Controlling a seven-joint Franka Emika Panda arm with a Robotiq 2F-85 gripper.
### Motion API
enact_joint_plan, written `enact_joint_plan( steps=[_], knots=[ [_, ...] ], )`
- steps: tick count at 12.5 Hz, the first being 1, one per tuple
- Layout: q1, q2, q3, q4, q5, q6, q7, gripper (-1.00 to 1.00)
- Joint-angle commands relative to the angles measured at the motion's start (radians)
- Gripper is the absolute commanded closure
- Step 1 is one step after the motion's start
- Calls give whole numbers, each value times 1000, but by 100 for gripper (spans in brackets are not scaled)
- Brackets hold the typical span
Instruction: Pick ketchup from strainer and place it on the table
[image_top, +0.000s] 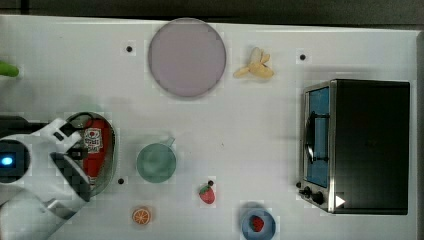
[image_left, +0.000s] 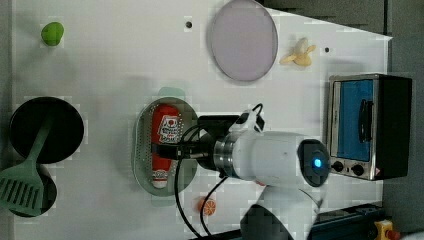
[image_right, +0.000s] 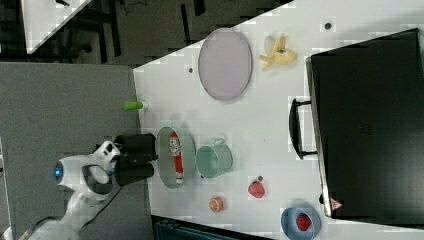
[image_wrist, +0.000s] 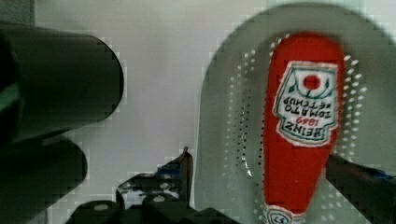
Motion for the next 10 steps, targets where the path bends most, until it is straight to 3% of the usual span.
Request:
enact_joint_plan(
  steps=[1,7,8,10],
  knots=[
    [-6,87,-23,-45,-17,111,65,-100],
    [42,227,-85,-38,-32,214,65,-100],
    [57,237,-104,-37,-46,226,65,-92],
    [87,246,-139,-37,-75,241,65,-43]
  ],
)
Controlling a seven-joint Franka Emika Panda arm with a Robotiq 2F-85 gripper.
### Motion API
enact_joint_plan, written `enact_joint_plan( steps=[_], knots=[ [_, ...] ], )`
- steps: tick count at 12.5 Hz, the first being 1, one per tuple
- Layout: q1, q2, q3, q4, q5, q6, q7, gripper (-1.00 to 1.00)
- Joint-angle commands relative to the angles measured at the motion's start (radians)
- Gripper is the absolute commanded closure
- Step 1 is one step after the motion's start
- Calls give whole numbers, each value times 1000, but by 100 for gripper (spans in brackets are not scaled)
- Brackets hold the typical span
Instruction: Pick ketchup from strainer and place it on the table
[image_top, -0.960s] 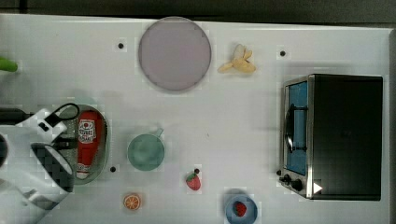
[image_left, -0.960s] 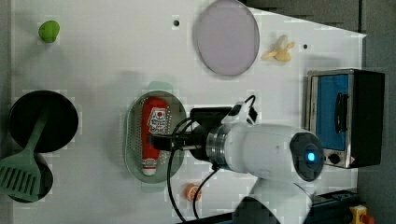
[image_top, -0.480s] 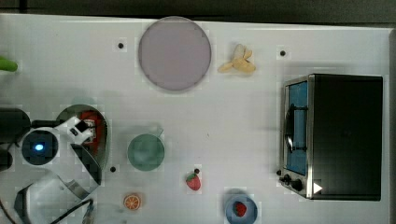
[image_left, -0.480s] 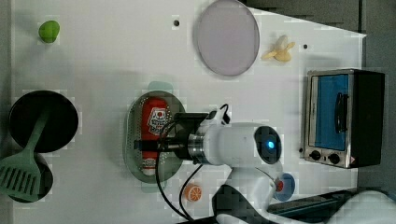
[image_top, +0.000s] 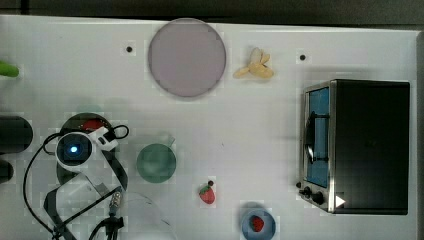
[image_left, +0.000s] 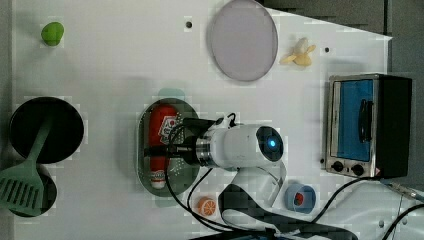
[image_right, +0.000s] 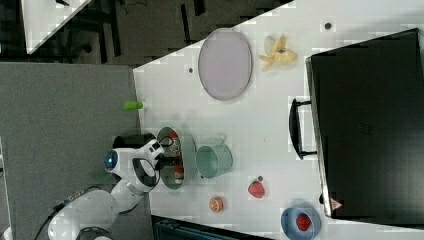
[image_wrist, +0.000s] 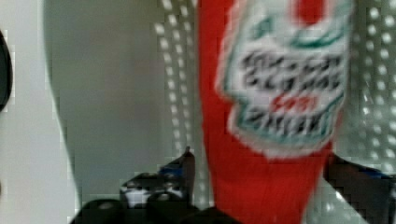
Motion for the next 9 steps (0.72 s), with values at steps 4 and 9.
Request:
enact_joint_plan(
  steps=[4,9],
  knots=[
    [57,-61,1,13,-17,59,47,-17],
    [24,-293,14,23,27,-174,49,-17]
  ],
)
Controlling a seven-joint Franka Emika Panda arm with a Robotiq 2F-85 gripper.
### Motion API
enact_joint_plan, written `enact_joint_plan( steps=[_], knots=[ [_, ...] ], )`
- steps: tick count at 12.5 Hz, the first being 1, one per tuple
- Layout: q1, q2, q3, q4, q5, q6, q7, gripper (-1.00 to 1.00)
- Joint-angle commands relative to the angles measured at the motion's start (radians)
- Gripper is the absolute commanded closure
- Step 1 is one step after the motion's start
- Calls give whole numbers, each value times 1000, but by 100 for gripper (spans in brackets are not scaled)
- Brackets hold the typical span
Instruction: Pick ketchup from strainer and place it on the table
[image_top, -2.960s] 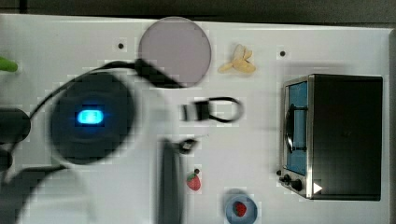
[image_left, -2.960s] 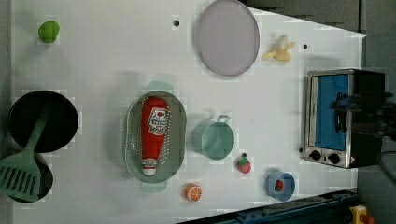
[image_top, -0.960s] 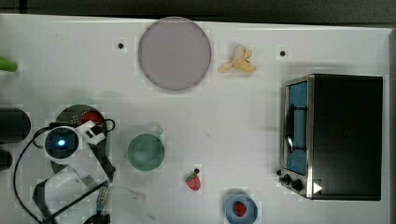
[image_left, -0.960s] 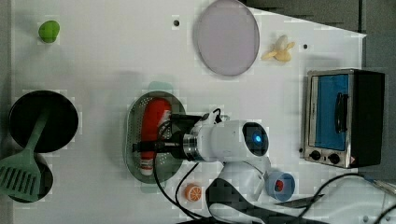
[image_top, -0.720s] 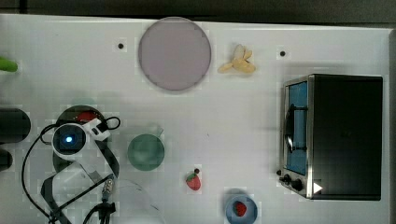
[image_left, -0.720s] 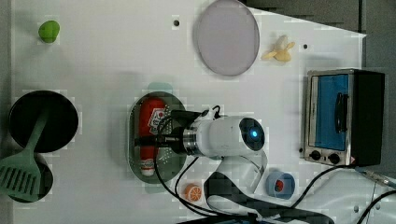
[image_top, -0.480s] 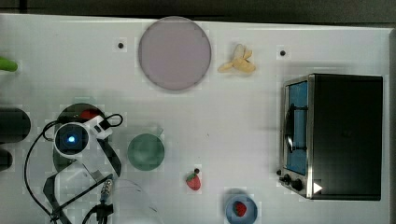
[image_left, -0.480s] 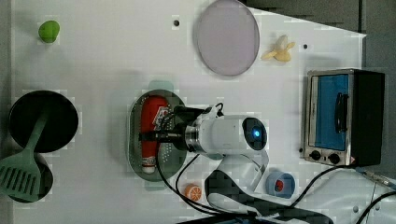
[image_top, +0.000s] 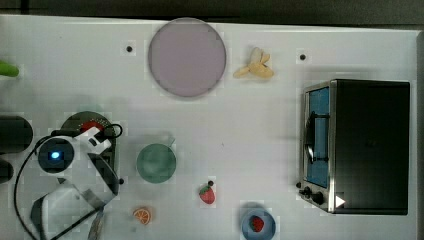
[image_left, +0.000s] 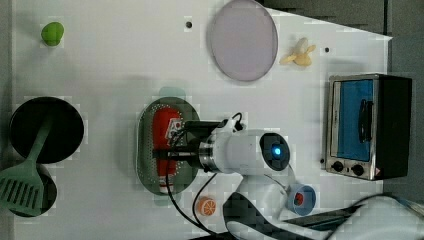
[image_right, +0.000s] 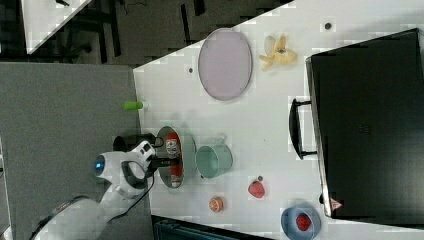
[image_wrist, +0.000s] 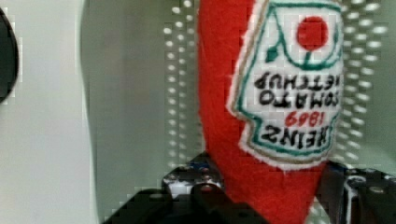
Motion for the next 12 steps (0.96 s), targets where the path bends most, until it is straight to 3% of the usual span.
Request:
enact_joint_plan(
  steps=[1,4,7,12],
  knots=[
    [-34,-214,30,54,66,-142,46,-17],
    [-83,-332,15,136,206,-380,38,-17],
    [-133,-379,-53,211,213,-522,-22,-17],
    [-185,-387,-253,222,207,-531,-236,-17]
  ],
)
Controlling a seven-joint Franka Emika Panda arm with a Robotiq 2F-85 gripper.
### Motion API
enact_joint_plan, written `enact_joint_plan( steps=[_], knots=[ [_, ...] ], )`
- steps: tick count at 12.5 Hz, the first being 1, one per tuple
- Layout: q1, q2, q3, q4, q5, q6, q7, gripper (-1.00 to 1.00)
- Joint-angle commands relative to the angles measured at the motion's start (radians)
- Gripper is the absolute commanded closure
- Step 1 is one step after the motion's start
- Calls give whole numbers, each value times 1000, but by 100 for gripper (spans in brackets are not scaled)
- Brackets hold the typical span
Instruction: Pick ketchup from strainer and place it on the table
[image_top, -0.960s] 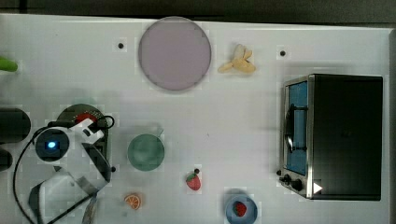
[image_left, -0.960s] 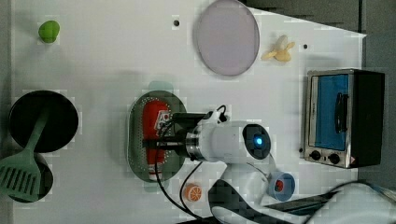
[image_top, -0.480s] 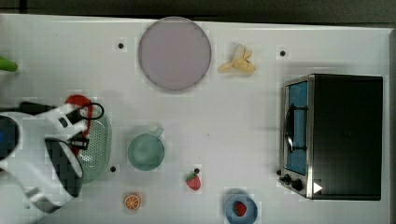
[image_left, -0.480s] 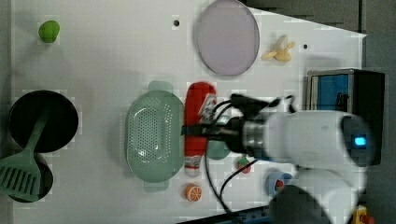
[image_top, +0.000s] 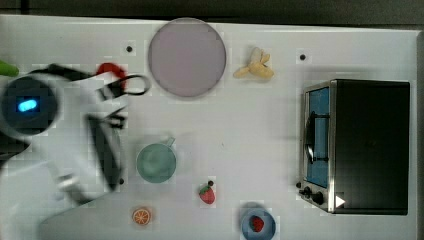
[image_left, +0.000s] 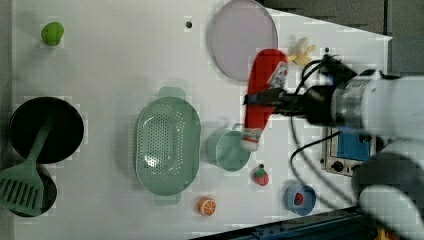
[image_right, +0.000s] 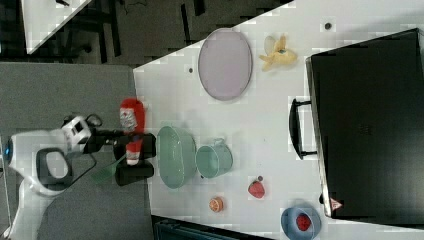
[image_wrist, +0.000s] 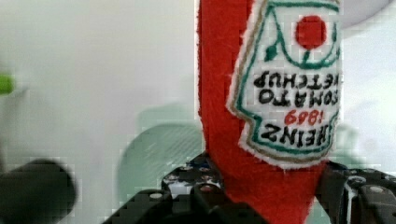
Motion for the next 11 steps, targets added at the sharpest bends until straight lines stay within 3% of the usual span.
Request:
enact_joint_plan(
  steps=[1,6,11],
  knots=[
    [-80,28,-150,-18,-4,-17,-146,-17],
    [-83,28,-342,-93,-4,-18,-178,-17],
    [-84,39,-390,-284,-4,150,-215,-17]
  ],
)
